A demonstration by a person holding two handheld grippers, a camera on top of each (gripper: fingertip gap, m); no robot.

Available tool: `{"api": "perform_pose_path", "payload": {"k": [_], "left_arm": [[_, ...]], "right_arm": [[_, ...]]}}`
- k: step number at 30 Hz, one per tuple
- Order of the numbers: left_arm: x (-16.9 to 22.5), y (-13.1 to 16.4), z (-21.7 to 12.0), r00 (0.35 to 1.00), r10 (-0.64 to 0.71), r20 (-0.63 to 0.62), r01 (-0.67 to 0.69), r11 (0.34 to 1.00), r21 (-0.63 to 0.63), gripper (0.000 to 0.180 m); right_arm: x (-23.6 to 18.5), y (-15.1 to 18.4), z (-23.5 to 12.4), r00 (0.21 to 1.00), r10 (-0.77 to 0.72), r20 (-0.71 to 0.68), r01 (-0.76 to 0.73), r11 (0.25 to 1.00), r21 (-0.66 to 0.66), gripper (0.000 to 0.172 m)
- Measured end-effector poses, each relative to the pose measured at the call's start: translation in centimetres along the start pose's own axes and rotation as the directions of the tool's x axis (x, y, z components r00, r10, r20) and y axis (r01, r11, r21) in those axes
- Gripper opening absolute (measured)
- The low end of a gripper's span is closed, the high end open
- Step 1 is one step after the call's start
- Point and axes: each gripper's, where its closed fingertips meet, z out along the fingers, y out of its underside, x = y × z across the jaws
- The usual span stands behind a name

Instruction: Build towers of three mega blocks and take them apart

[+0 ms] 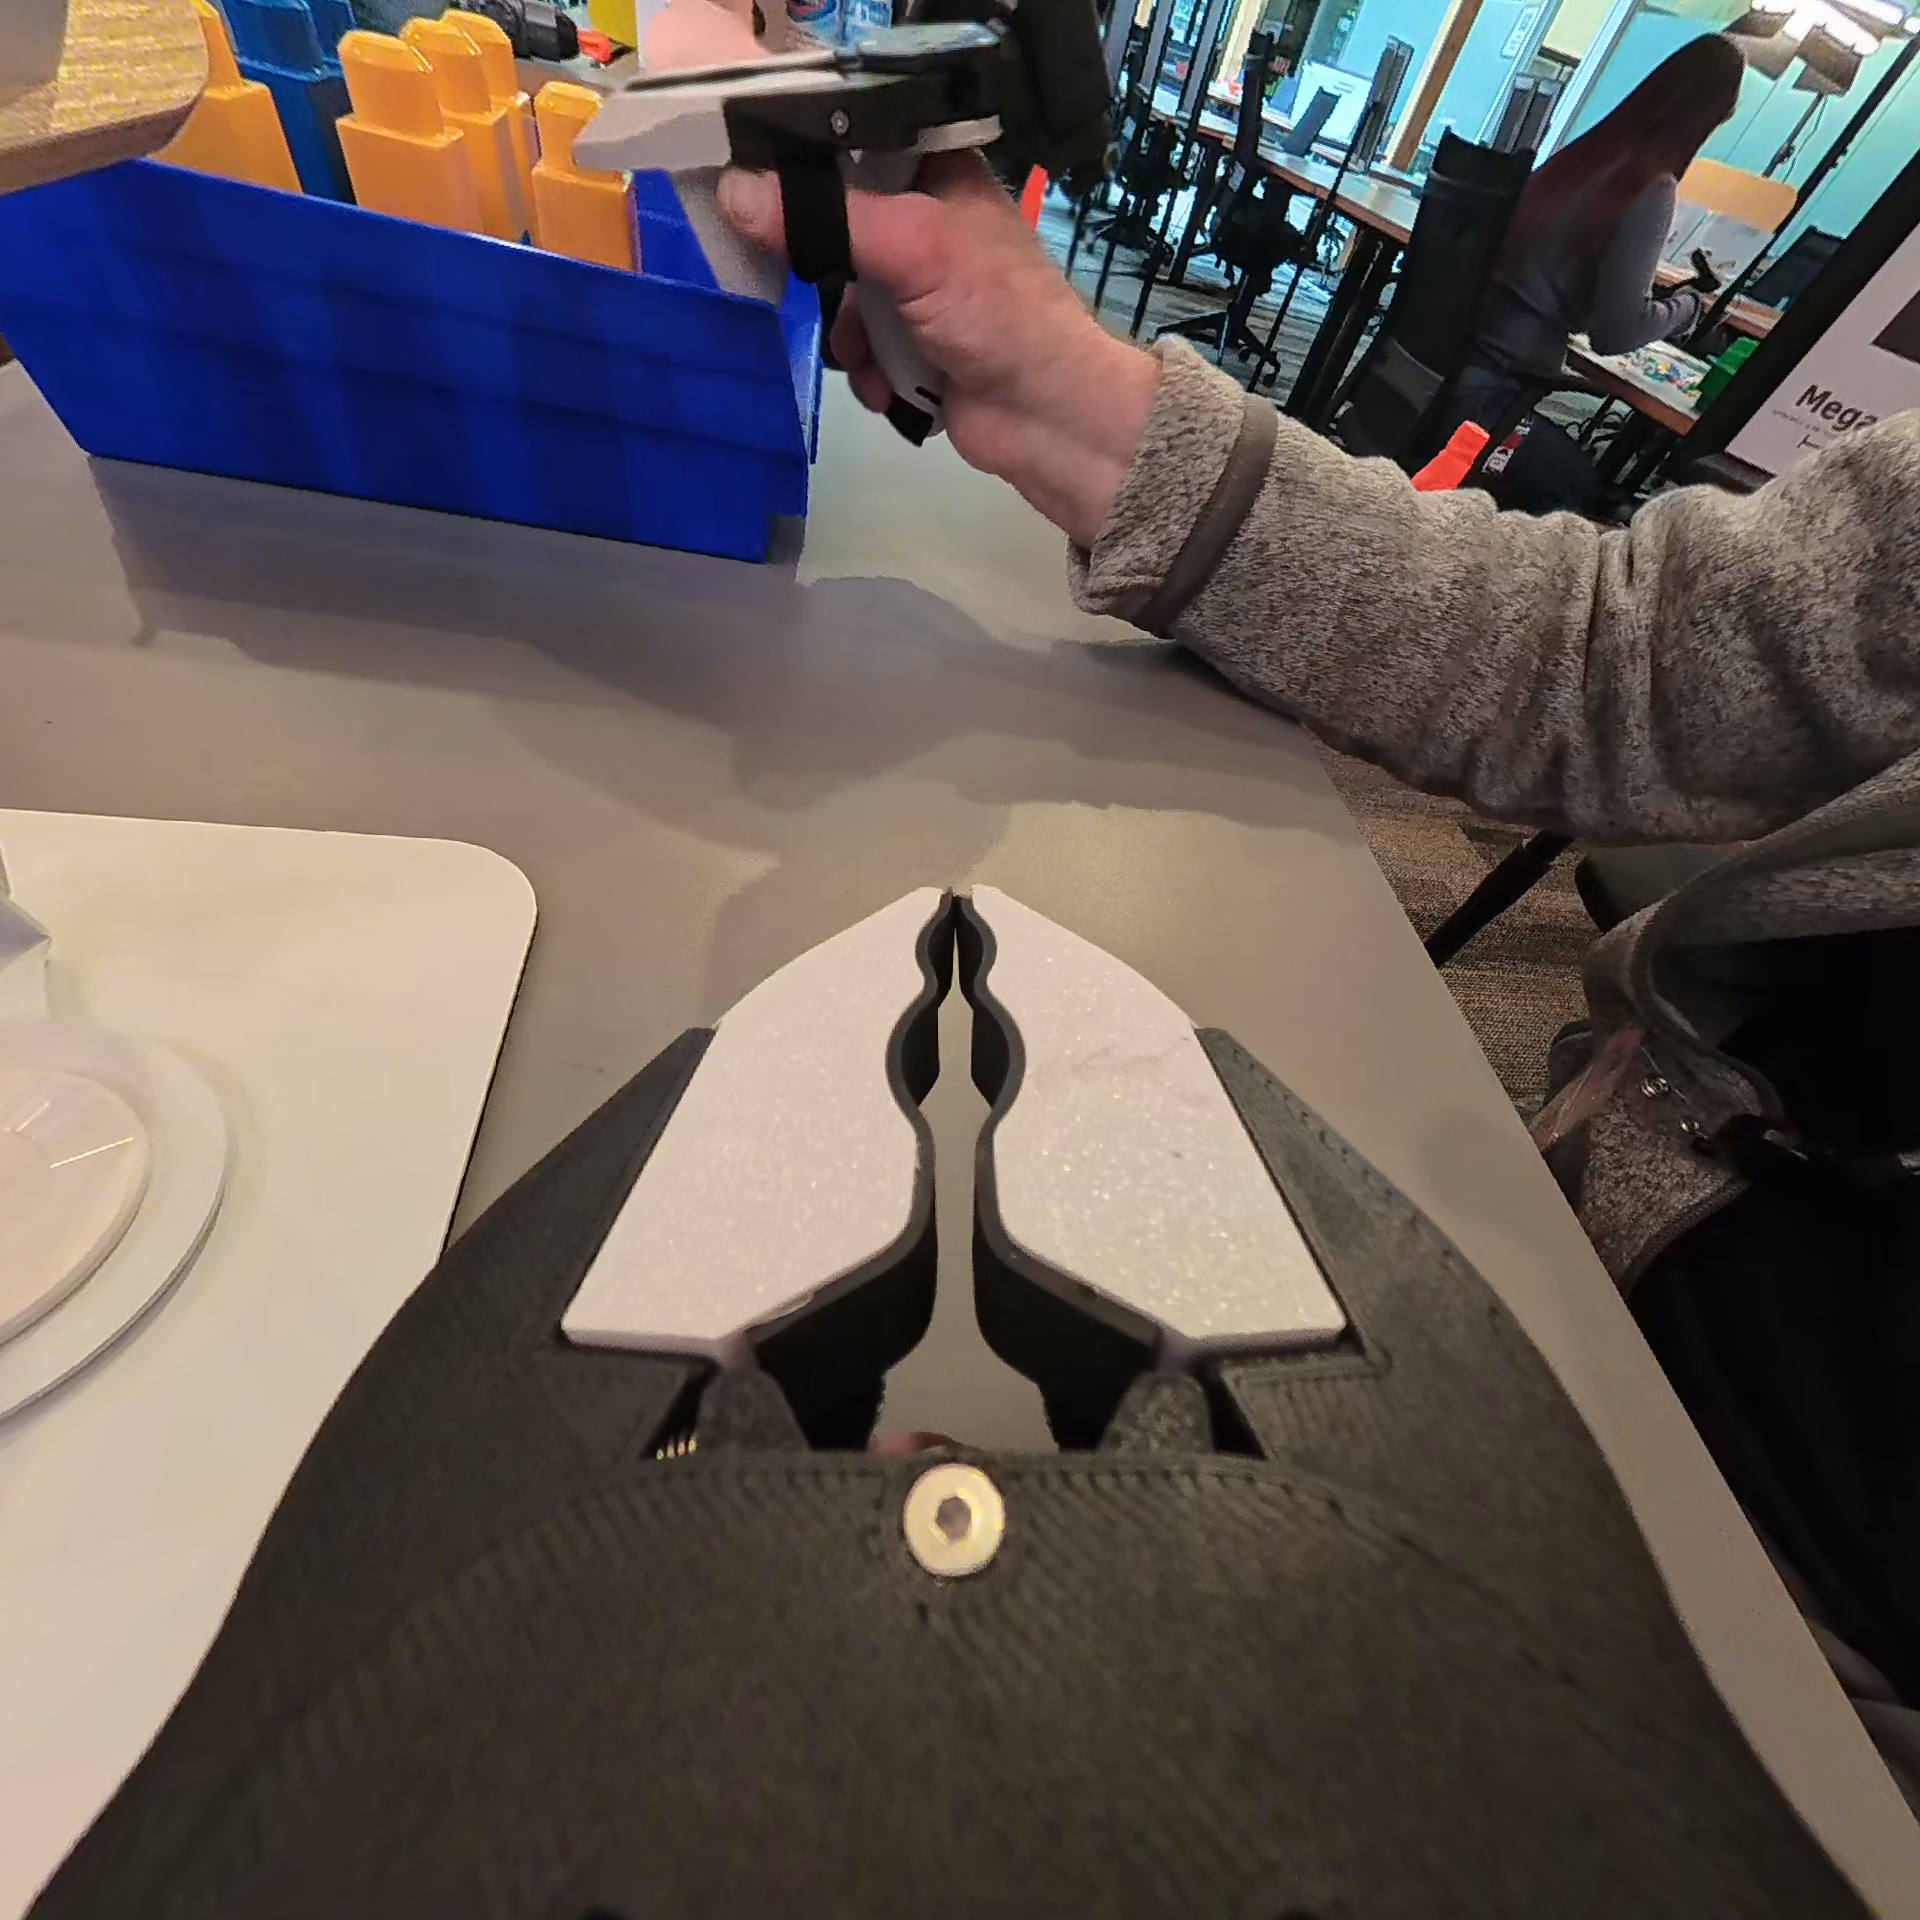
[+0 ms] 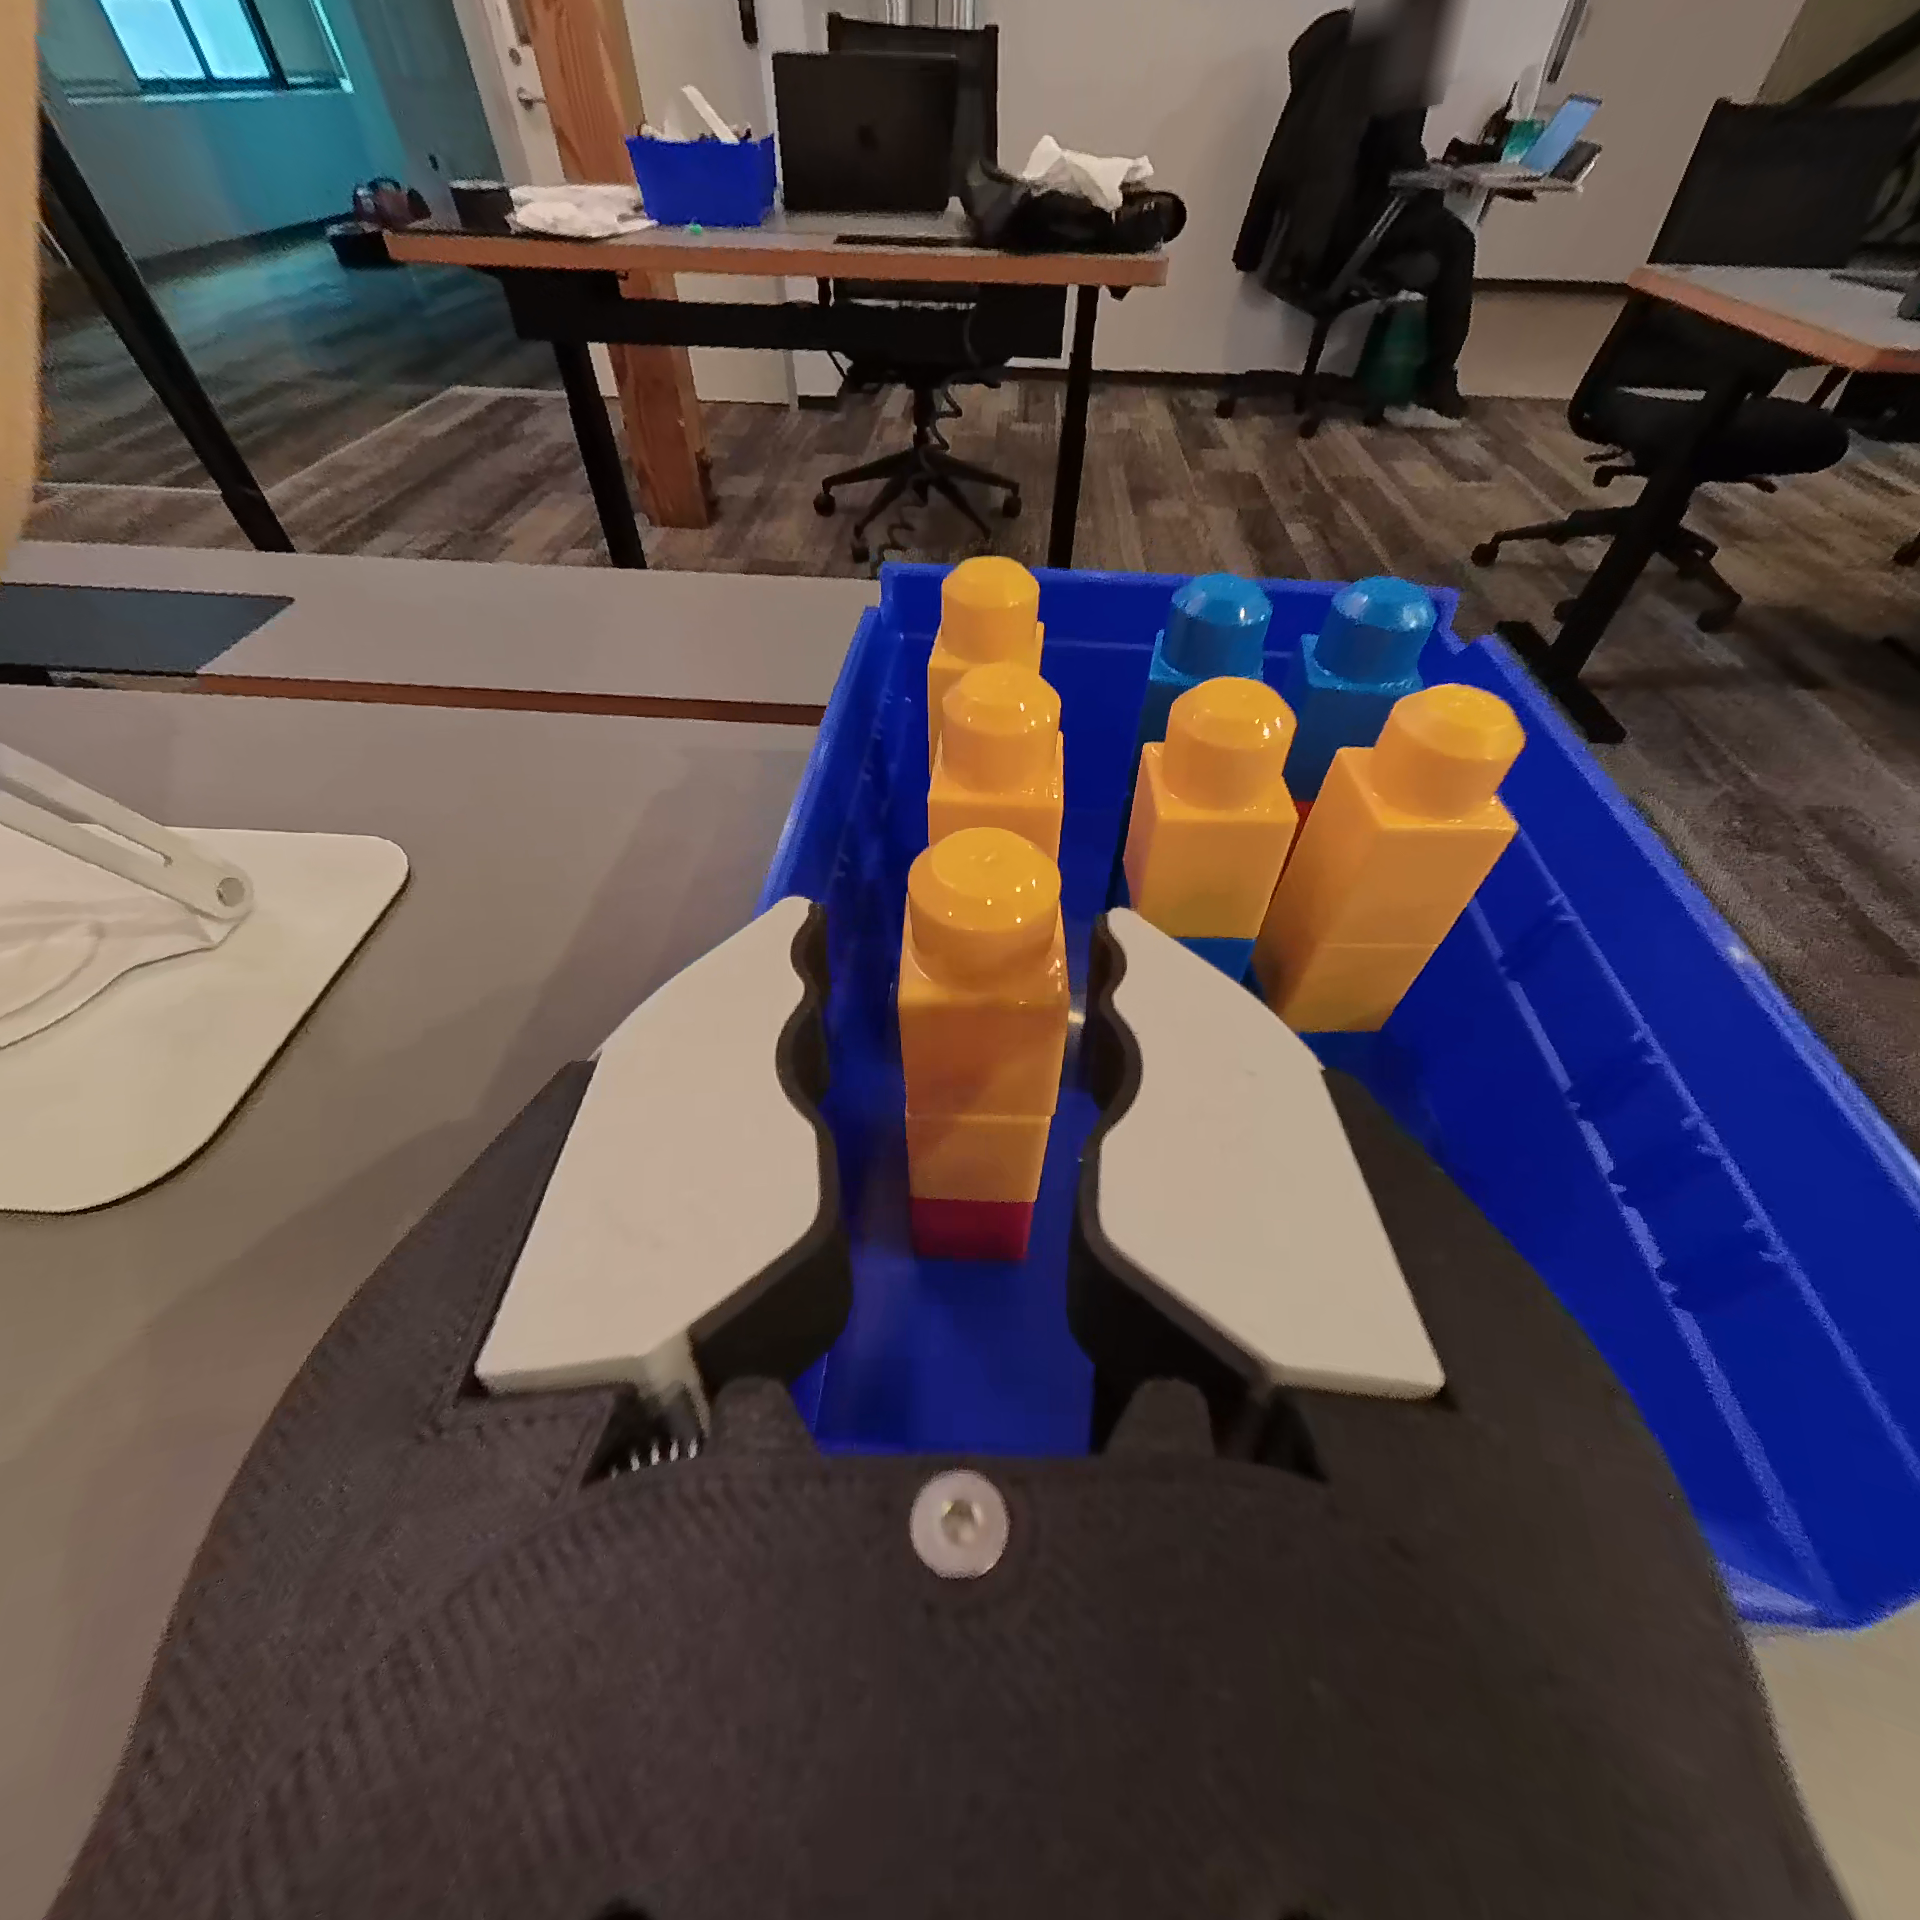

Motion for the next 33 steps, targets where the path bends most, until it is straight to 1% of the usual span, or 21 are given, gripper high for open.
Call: {"api": "perform_pose_path", "payload": {"k": [3,5,6,9,11,12,14,16,19,22,24,25,26,28,29,31,33], "left_arm": [[0.0,-0.1,-0.1,1.0,0.004,0.003,-0.004,1.0,0.004,0.0],[0.1,-0.3,-0.3,1.0,0.011,0.01,-0.011,1.0,0.011,0.0],[0.2,-0.5,-0.5,1.0,0.021,0.017,-0.021,1.0,0.011,0.0],[0.5,-1.1,-1.6,0.995,0.079,0.064,-0.079,0.997,-0.002,0.0],[0.6,-1.5,-2.9,0.987,0.117,0.108,-0.116,0.993,-0.015,0.0],[0.7,-1.8,-3.7,0.984,0.128,0.126,-0.127,0.992,-0.013,0.0],[0.9,-2.4,-6.0,0.973,0.149,0.177,-0.149,0.989,-0.014,0.0],[0.6,-2.7,-9.3,0.943,0.187,0.277,-0.182,0.982,-0.044,0.0],[-0.4,-2.6,-16.0,0.865,0.229,0.446,-0.192,0.973,-0.129,0.005],[-1.7,-1.2,-23.5,0.775,0.233,0.588,-0.099,0.963,-0.25,0.011],[-3.0,0.3,-29.1,0.683,0.279,0.675,-0.028,0.933,-0.358,0.015],[-3.6,1.2,-31.6,0.655,0.299,0.694,0.014,0.913,-0.407,0.016],[-4.0,2.2,-33.7,0.644,0.307,0.701,0.058,0.894,-0.445,0.018],[-5.0,4.6,-37.0,0.656,0.312,0.687,0.14,0.844,-0.517,0.022],[-5.6,6.1,-38.4,0.668,0.326,0.669,0.179,0.803,-0.569,0.023],[-6.3,9.6,-40.7,0.711,0.351,0.609,0.245,0.688,-0.683,0.025],[-6.9,12.5,-42.5,0.745,0.332,0.578,0.313,0.592,-0.743,0.027]], "right_arm": [[0.0,-1.2,-1.3,0.998,-0.043,-0.035,0.044,0.998,0.047,0.049],[-0.3,-2.3,-2.5,0.993,-0.096,-0.067,0.101,0.991,0.083,0.041],[-0.6,-3.1,-3.2,0.989,-0.125,-0.082,0.134,0.984,0.115,0.035],[-3.0,-5.0,-5.2,0.957,-0.277,-0.089,0.29,0.936,0.198,0.001],[-5.0,-5.5,-5.9,0.927,-0.365,-0.086,0.375,0.902,0.216,0.0],[-6.0,-5.4,-5.9,0.915,-0.396,-0.074,0.402,0.892,0.208,0.0],[-8.2,-5.5,-6.2,0.894,-0.446,-0.044,0.442,0.863,0.245,0.0],[-10.6,-5.6,-6.4,0.882,-0.471,0.007,0.45,0.847,0.283,0.0],[-14.2,-5.6,-6.8,0.854,-0.514,0.079,0.463,0.821,0.334,0.0],[-18.0,-5.4,-7.0,0.825,-0.537,0.177,0.447,0.811,0.377,0.0],[-20.5,-4.7,-6.9,0.797,-0.553,0.243,0.441,0.808,0.392,0.0],[-21.6,-4.3,-6.7,0.783,-0.558,0.276,0.44,0.809,0.389,0.0],[-22.5,-3.8,-6.5,0.767,-0.566,0.303,0.443,0.809,0.387,0.0],[-24.2,-2.8,-6.2,0.739,-0.565,0.367,0.436,0.816,0.379,0.0],[-24.8,-2.4,-6.1,0.729,-0.557,0.397,0.428,0.824,0.372,0.0],[-25.8,-1.6,-5.9,0.709,-0.556,0.434,0.428,0.828,0.361,0.0],[-26.4,-1.1,-5.8,0.696,-0.553,0.459,0.429,0.832,0.353,0.0]]}}
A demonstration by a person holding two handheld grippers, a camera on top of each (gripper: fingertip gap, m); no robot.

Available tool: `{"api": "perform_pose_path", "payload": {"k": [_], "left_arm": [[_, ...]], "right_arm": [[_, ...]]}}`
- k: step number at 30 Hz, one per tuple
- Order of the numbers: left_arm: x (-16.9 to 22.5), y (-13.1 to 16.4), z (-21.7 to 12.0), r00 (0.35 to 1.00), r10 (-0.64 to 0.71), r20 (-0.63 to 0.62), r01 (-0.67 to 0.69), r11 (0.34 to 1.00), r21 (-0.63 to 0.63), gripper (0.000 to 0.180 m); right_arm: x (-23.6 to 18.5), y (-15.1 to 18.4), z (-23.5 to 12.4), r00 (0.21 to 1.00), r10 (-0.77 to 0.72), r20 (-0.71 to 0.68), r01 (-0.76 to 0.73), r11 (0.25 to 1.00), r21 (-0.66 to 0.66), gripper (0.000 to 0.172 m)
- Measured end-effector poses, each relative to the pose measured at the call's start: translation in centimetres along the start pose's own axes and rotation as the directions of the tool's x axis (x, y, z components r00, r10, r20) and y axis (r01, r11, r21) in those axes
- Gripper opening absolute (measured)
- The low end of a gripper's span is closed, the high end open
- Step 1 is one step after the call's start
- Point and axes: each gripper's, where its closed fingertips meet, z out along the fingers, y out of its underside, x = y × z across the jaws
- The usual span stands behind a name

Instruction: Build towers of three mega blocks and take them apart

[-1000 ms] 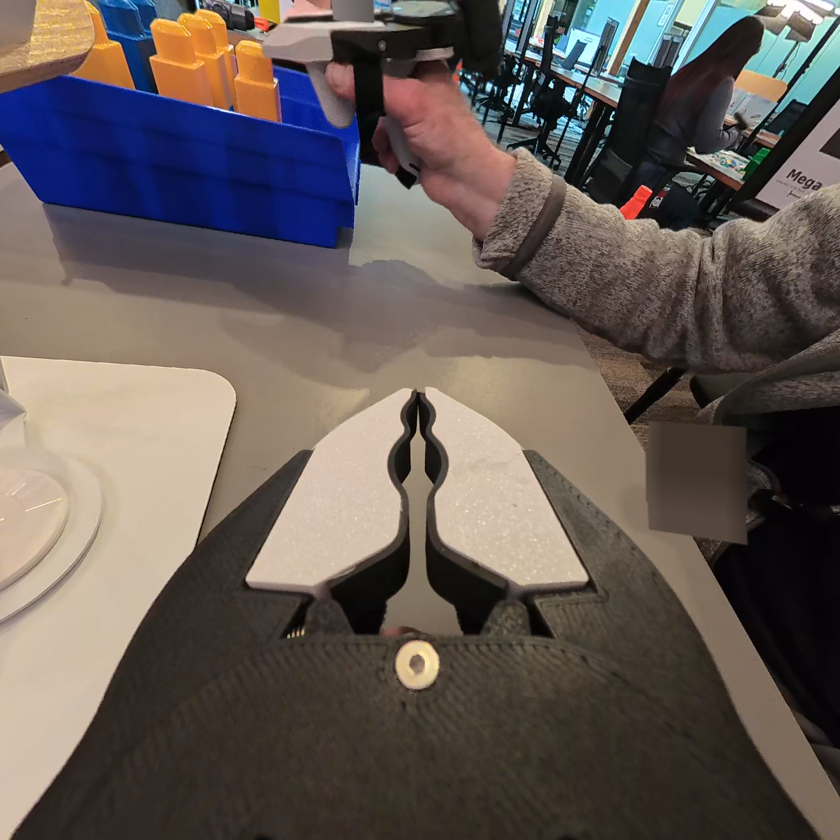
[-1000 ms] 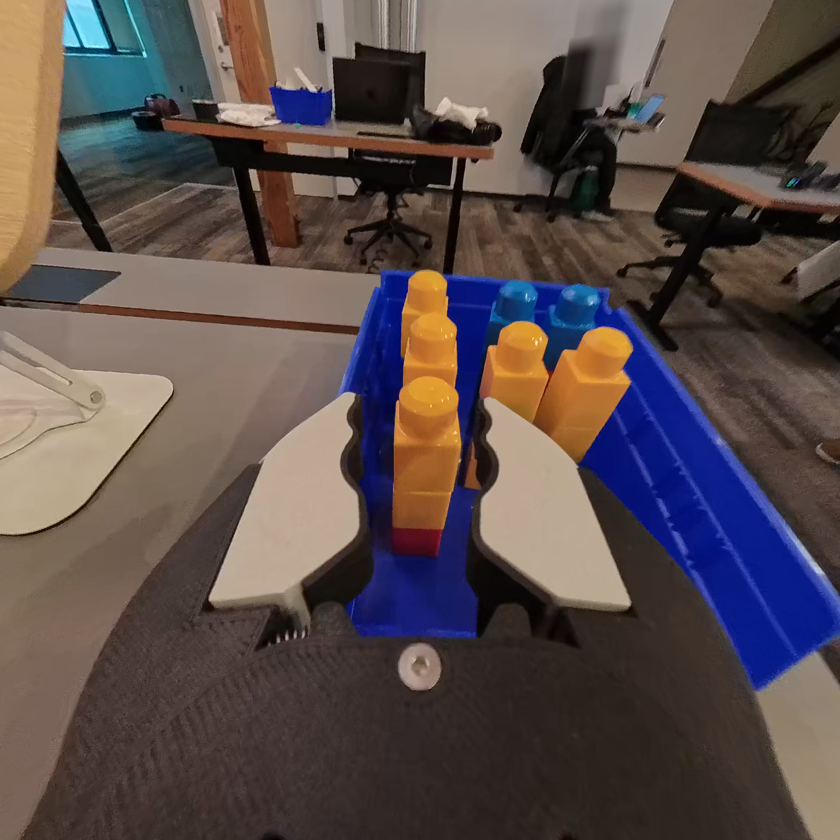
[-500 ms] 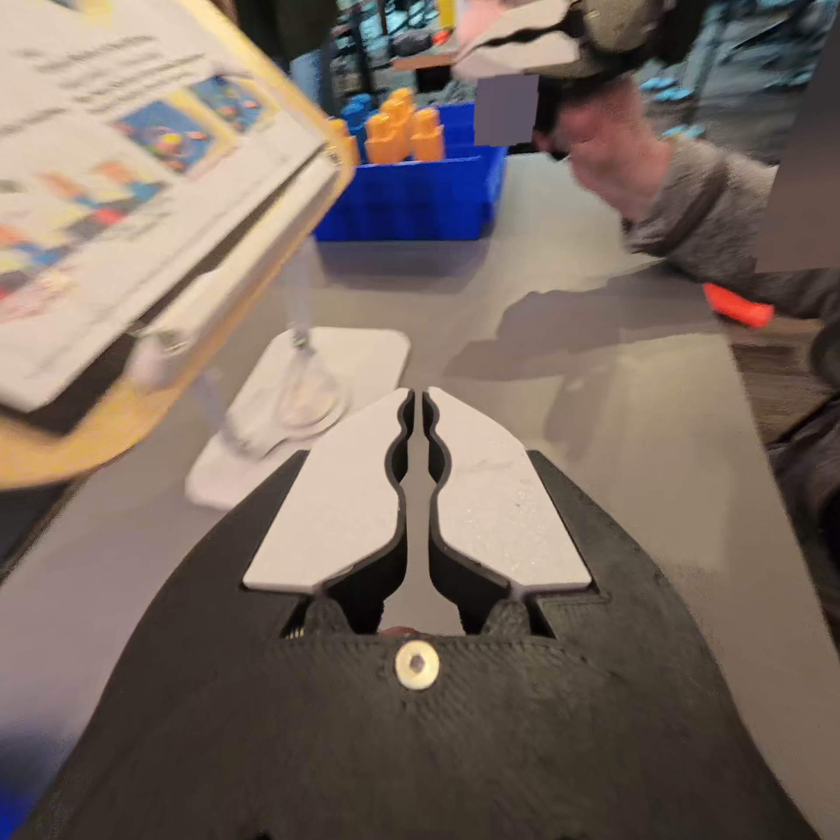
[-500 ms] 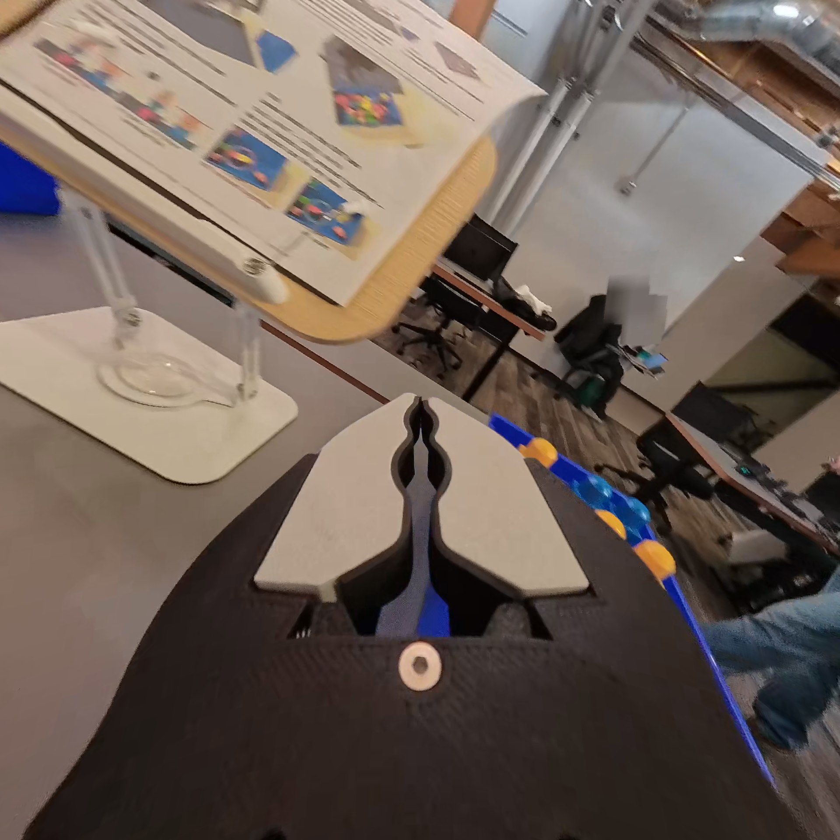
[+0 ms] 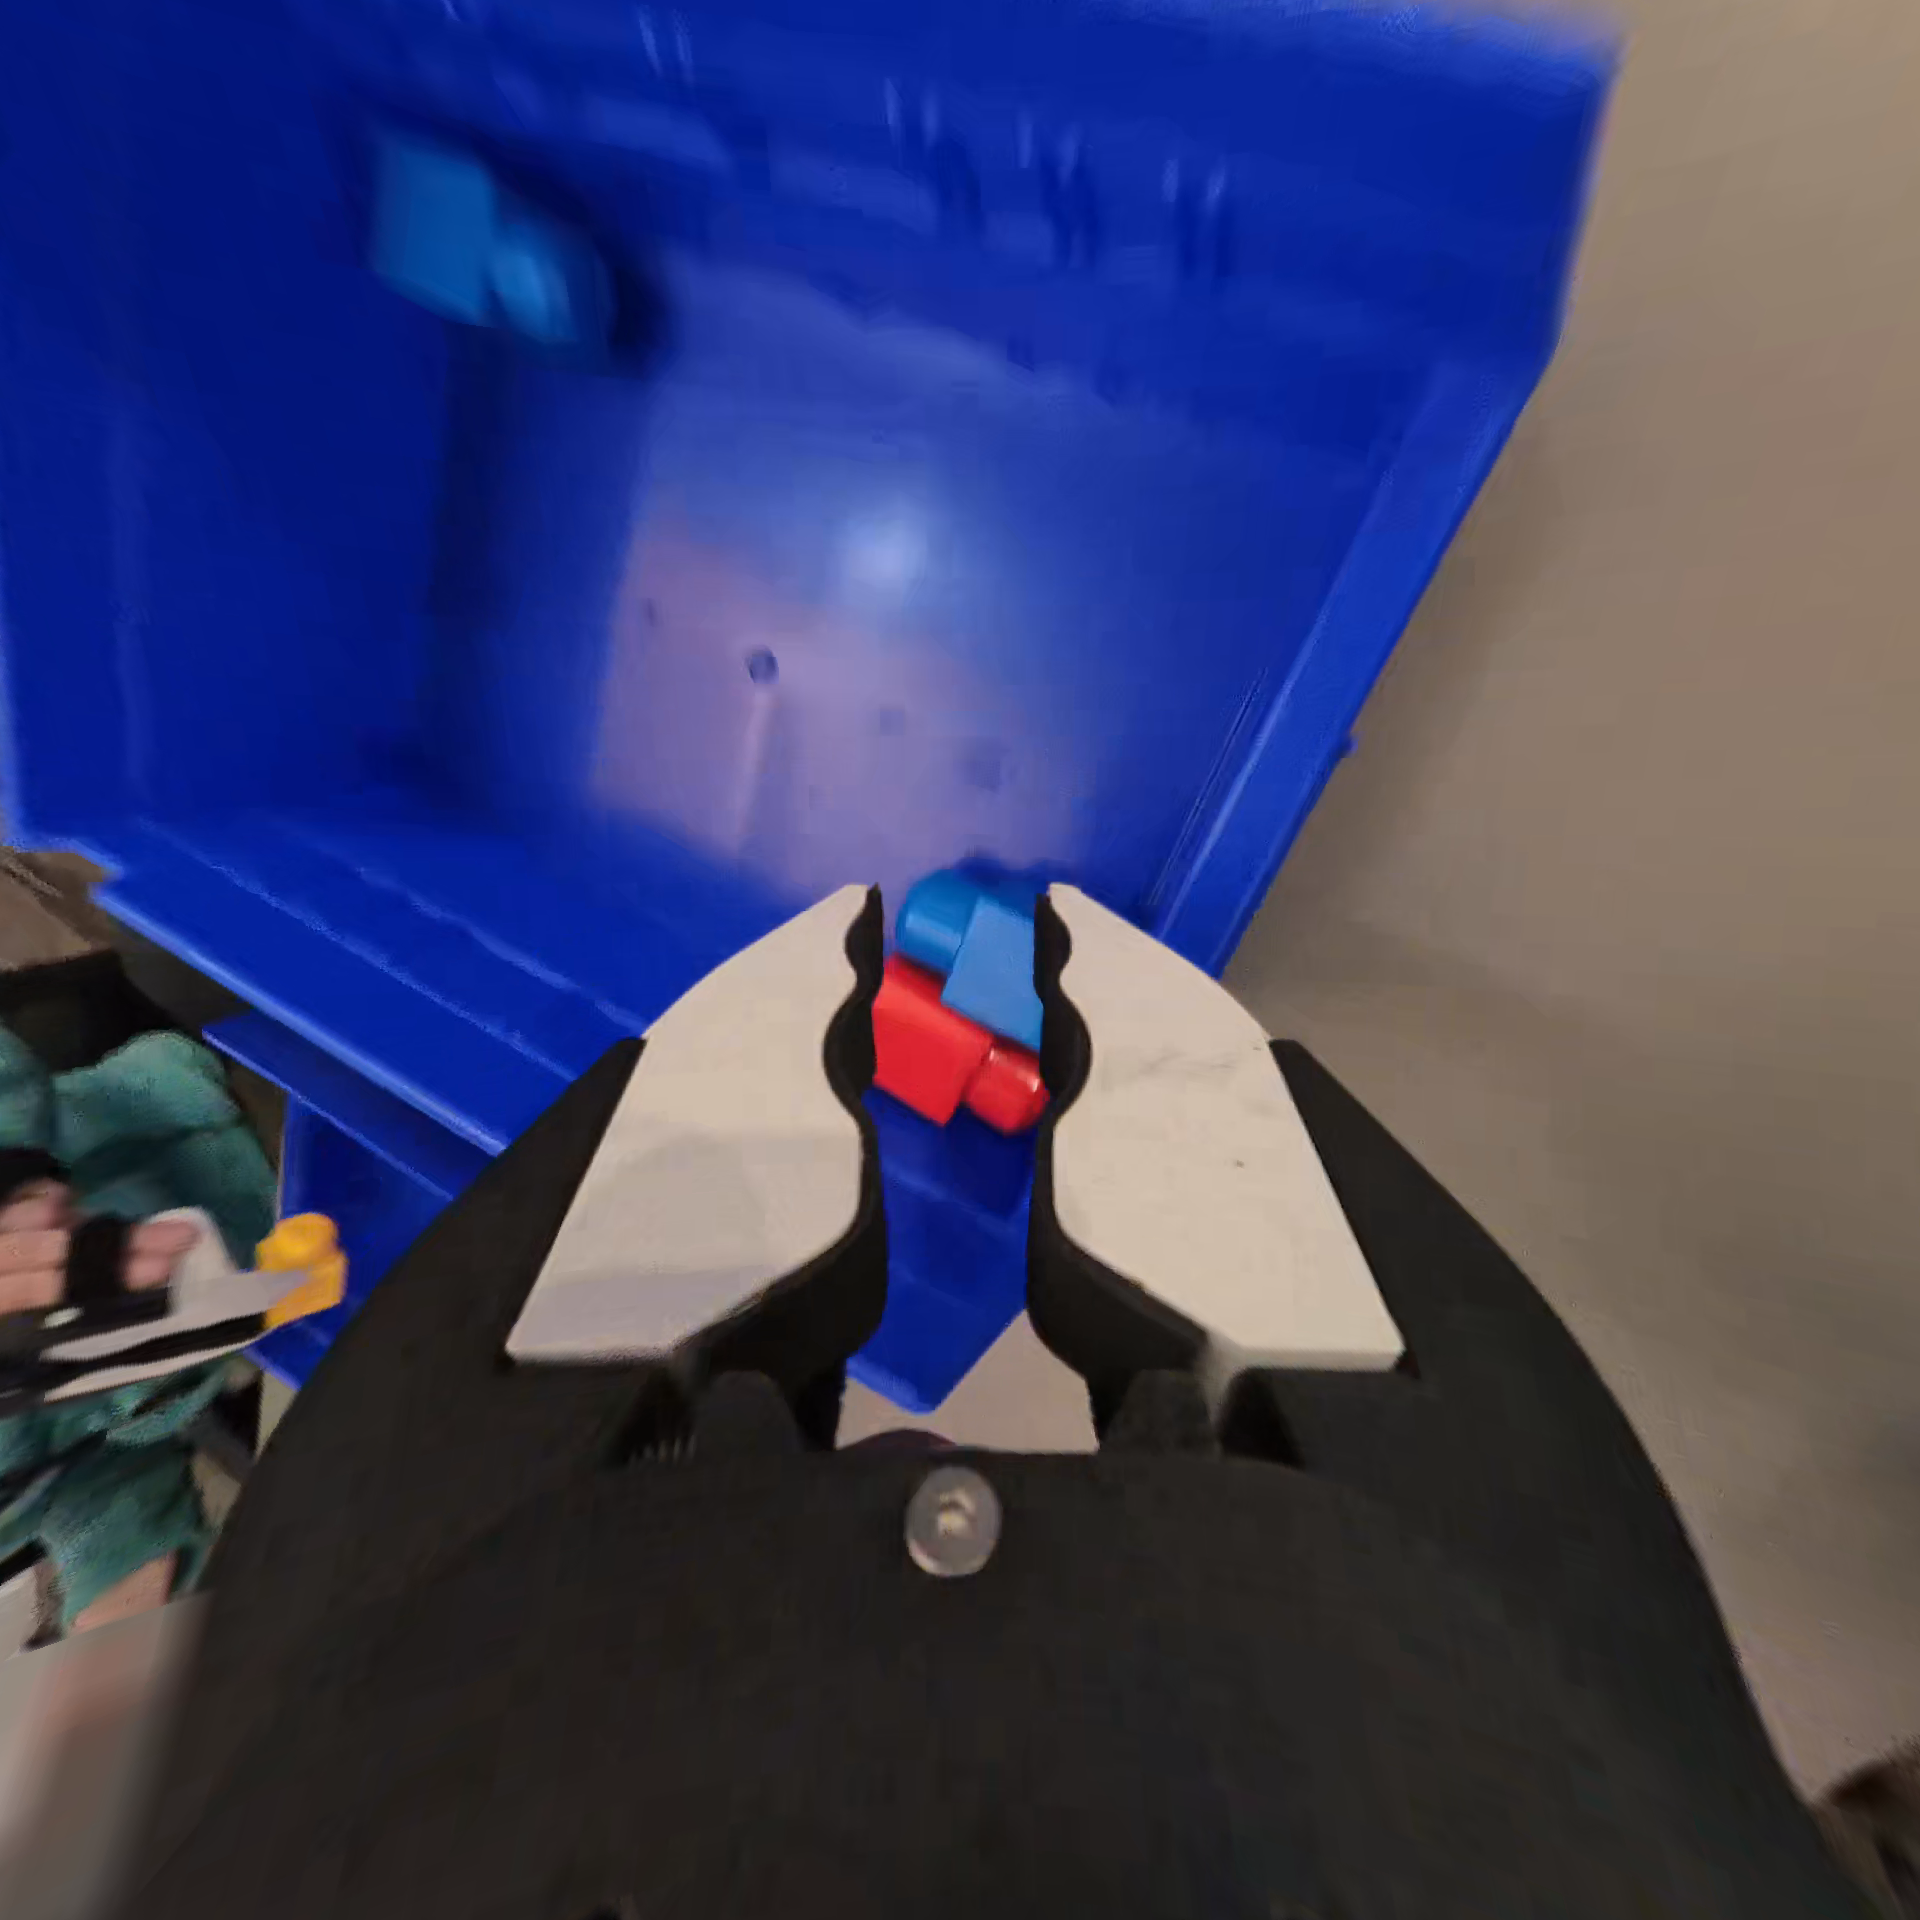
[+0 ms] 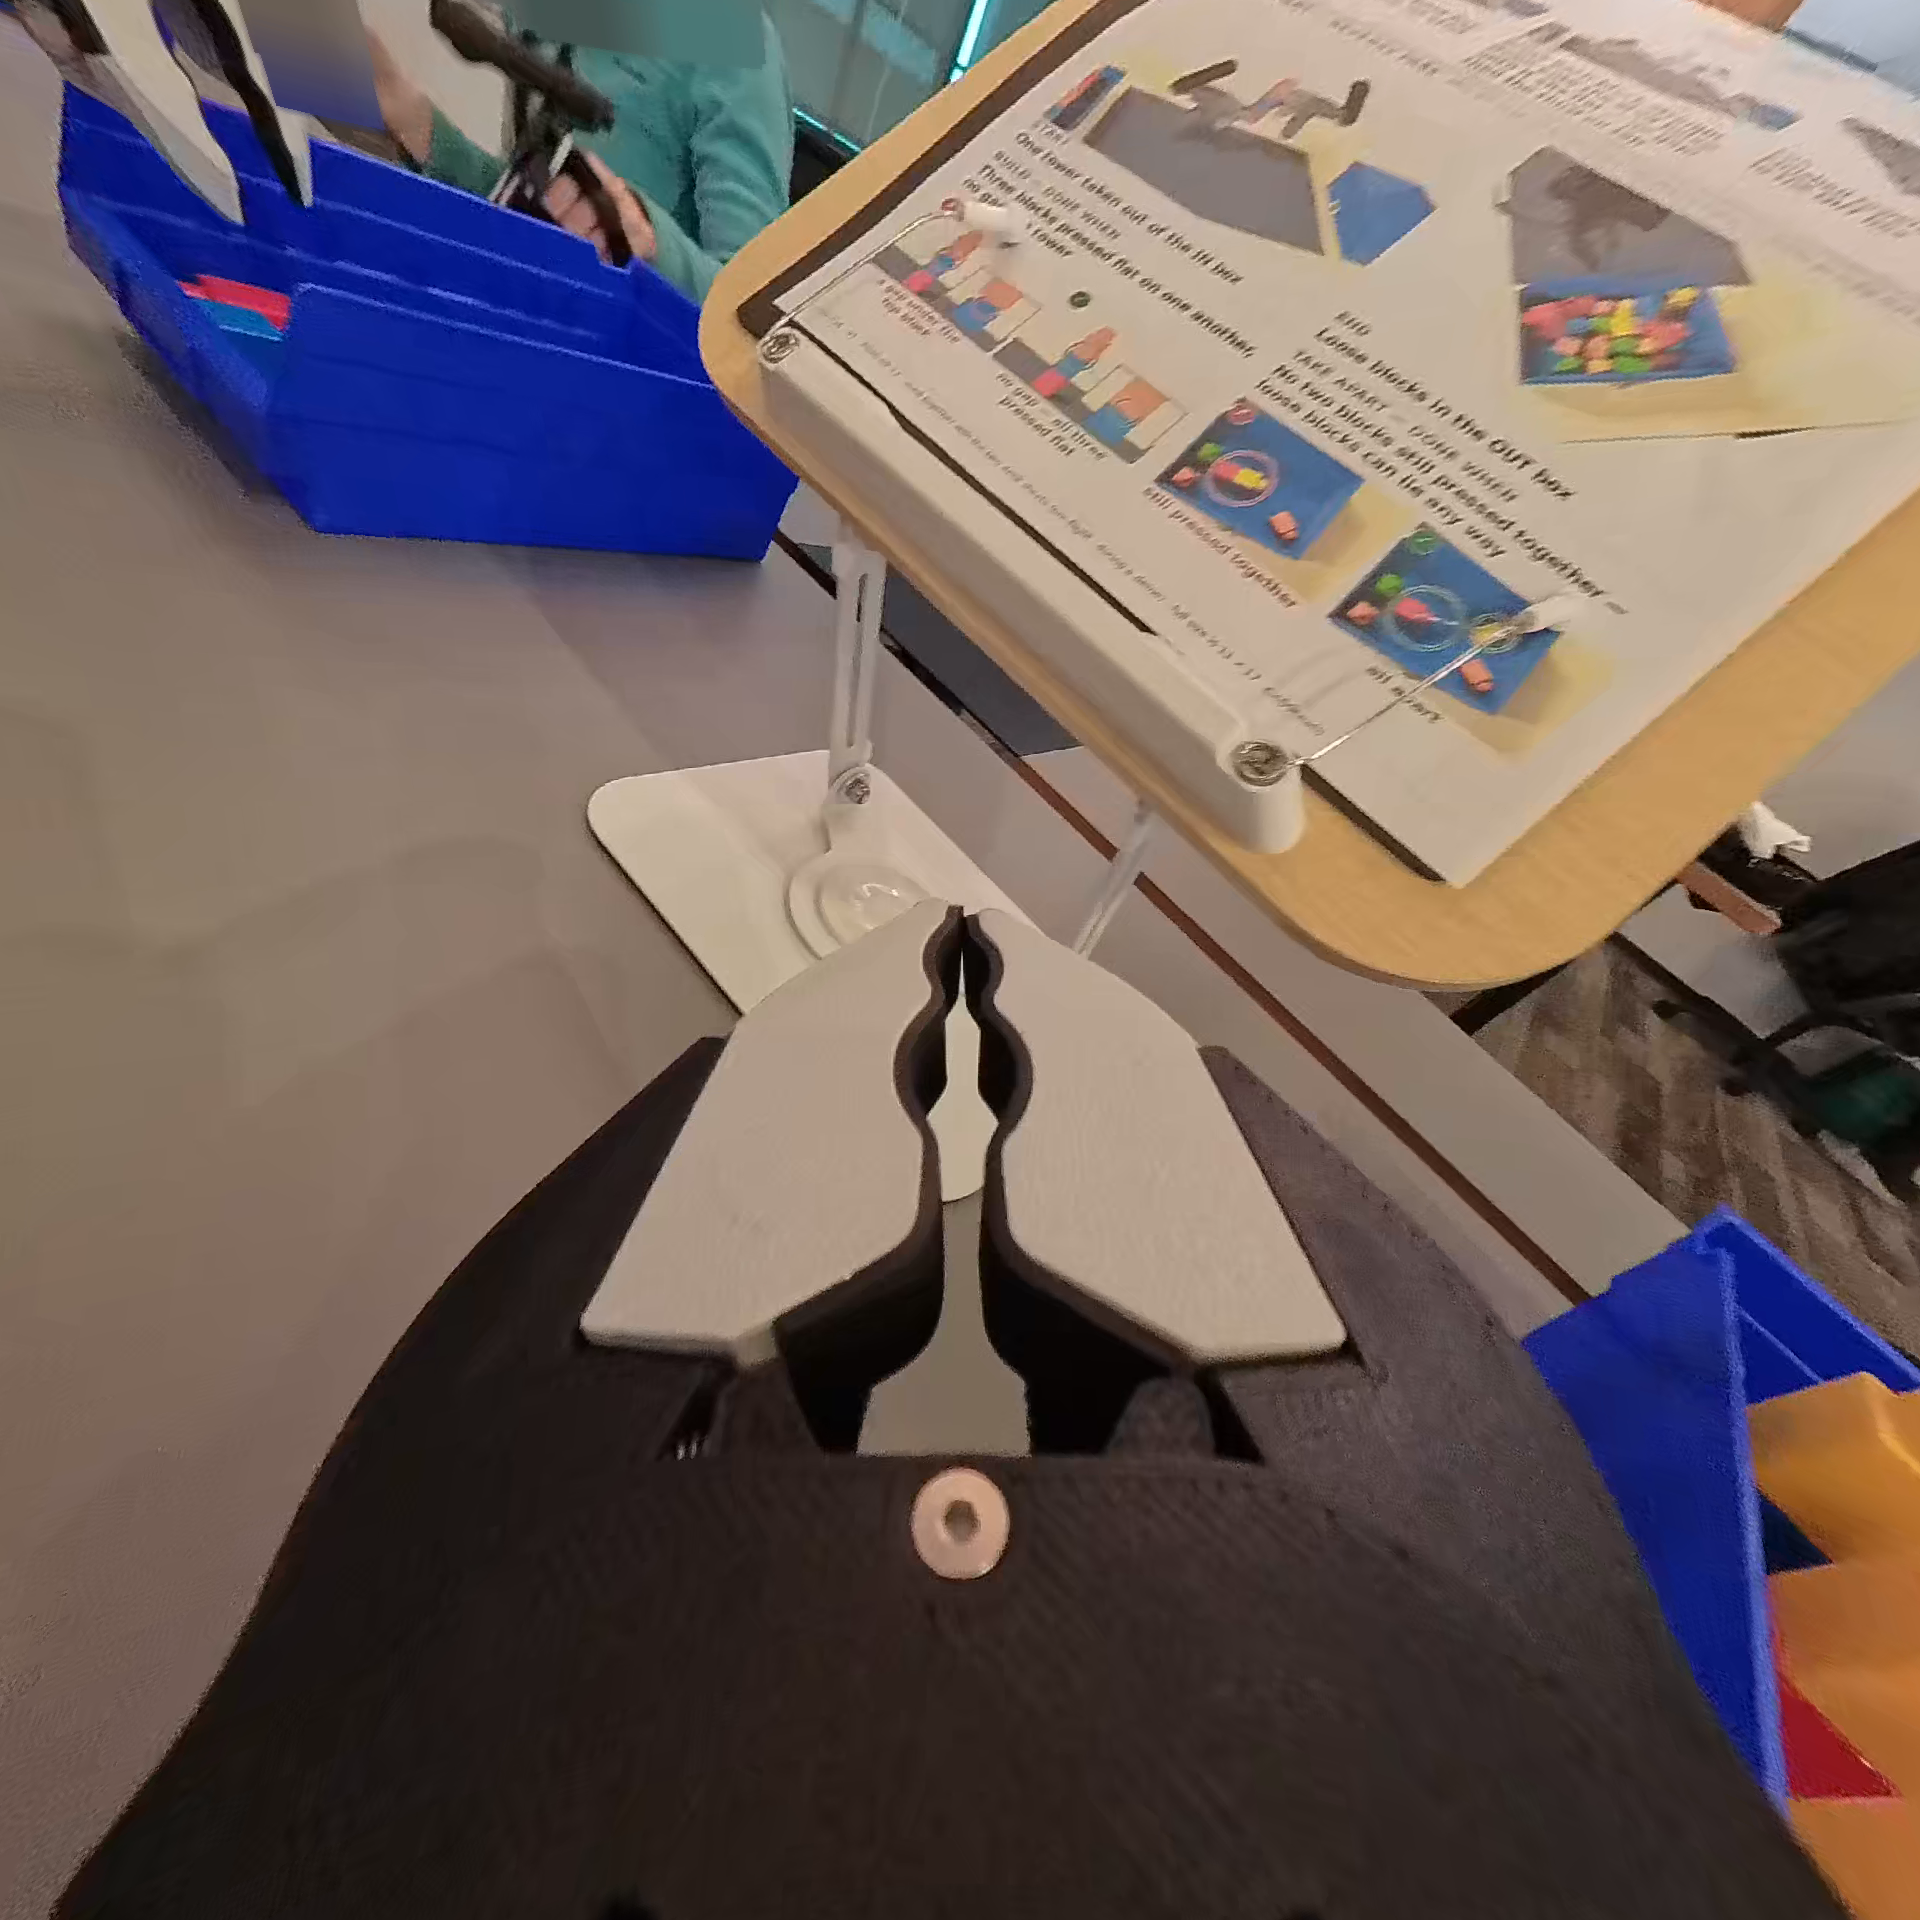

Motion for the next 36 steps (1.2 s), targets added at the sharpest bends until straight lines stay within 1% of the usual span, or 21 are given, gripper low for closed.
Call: {"api": "perform_pose_path", "payload": {"k": [2,4,7,9,10,13,15,17,19,21,22,23,24,27,29,30,31,32,33,34,36], "left_arm": [[-0.5,2.6,1.4,0.999,0.039,-0.022,-0.042,0.99,-0.134,0.028],[-0.3,4.0,2.1,0.996,0.059,-0.074,-0.073,0.975,-0.212,0.029],[0.4,3.9,2.5,0.983,0.059,-0.173,-0.097,0.97,-0.221,0.039],[0.2,4.5,3.0,0.978,0.1,-0.185,-0.152,0.943,-0.296,0.045],[0.1,4.9,3.3,0.974,0.119,-0.195,-0.18,0.926,-0.333,0.042],[0.6,4.8,3.8,0.957,0.126,-0.261,-0.22,0.902,-0.372,0.039],[0.4,4.5,4.0,0.949,0.143,-0.279,-0.248,0.888,-0.387,0.045],[-0.1,4.3,4.3,0.947,0.167,-0.274,-0.273,0.868,-0.414,0.041],[-0.4,3.5,4.7,0.951,0.155,-0.267,-0.256,0.88,-0.401,0.032],[-1.9,3.0,5.5,0.968,0.155,-0.197,-0.224,0.889,-0.399,0.028],[-1.7,3.3,5.8,0.969,0.12,-0.214,-0.203,0.884,-0.421,0.021],[-1.7,3.2,5.9,0.972,0.081,-0.219,-0.17,0.887,-0.428,0.021],[-2.2,3.2,5.7,0.982,0.044,-0.184,-0.122,0.889,-0.44,0.03],[-1.6,2.4,3.6,0.964,-0.155,-0.216,0.056,0.913,-0.403,0.031],[-0.8,2.6,2.5,0.939,-0.237,-0.248,0.119,0.903,-0.412,0.04],[0.0,2.8,2.2,0.923,-0.274,-0.27,0.14,0.893,-0.427,0.041],[0.0,3.9,2.2,0.931,-0.281,-0.235,0.137,0.862,-0.488,0.041],[-0.3,5.3,2.3,0.95,-0.249,-0.187,0.107,0.824,-0.556,0.043],[0.2,6.2,2.4,0.952,-0.233,-0.2,0.068,0.796,-0.601,0.046],[0.7,6.5,2.7,0.95,-0.22,-0.221,0.041,0.79,-0.612,0.035],[0.8,6.8,3.3,0.962,-0.147,-0.228,-0.026,0.788,-0.616,0.033]], "right_arm": [[-0.4,0.3,0.3,1.0,0.008,0.021,-0.008,1.0,-0.004,0.0],[-0.5,0.8,0.4,1.0,0.011,0.026,-0.01,1.0,-0.016,0.0],[-0.6,1.3,0.7,0.999,0.027,0.046,-0.026,0.999,-0.029,0.0],[-0.8,1.4,0.9,0.998,0.036,0.06,-0.034,0.999,-0.03,0.0],[-0.9,1.5,0.9,0.997,0.035,0.062,-0.033,0.999,-0.033,0.0],[-1.0,1.8,1.0,0.997,0.033,0.068,-0.031,0.999,-0.039,0.0],[-0.9,1.9,1.0,0.997,0.037,0.07,-0.034,0.999,-0.04,0.0],[-0.9,1.9,0.9,0.997,0.042,0.072,-0.04,0.999,-0.037,0.0],[-0.8,1.9,0.9,0.996,0.043,0.073,-0.041,0.999,-0.036,0.0],[-0.8,1.9,0.9,0.996,0.043,0.076,-0.041,0.999,-0.035,0.0],[-0.8,1.9,0.8,0.996,0.044,0.076,-0.041,0.998,-0.036,0.0],[-0.8,1.9,0.8,0.996,0.046,0.077,-0.043,0.998,-0.036,0.0],[-0.8,1.9,0.7,0.996,0.049,0.078,-0.046,0.998,-0.033,0.0],[-0.8,1.9,0.7,0.995,0.05,0.083,-0.048,0.998,-0.029,0.0],[-0.9,1.9,0.7,0.994,0.056,0.095,-0.054,0.998,-0.029,0.0],[-1.0,1.9,0.7,0.993,0.061,0.101,-0.058,0.998,-0.029,0.0],[-1.1,1.8,0.7,0.992,0.063,0.107,-0.061,0.998,-0.026,0.0],[-1.2,1.7,0.7,0.992,0.063,0.113,-0.061,0.998,-0.022,0.0],[-1.3,1.6,0.7,0.991,0.061,0.117,-0.059,0.998,-0.019,0.0],[-1.3,1.6,0.6,0.991,0.058,0.118,-0.056,0.998,-0.018,0.0],[-1.3,1.6,0.5,0.991,0.057,0.119,-0.055,0.998,-0.016,0.0]]}}
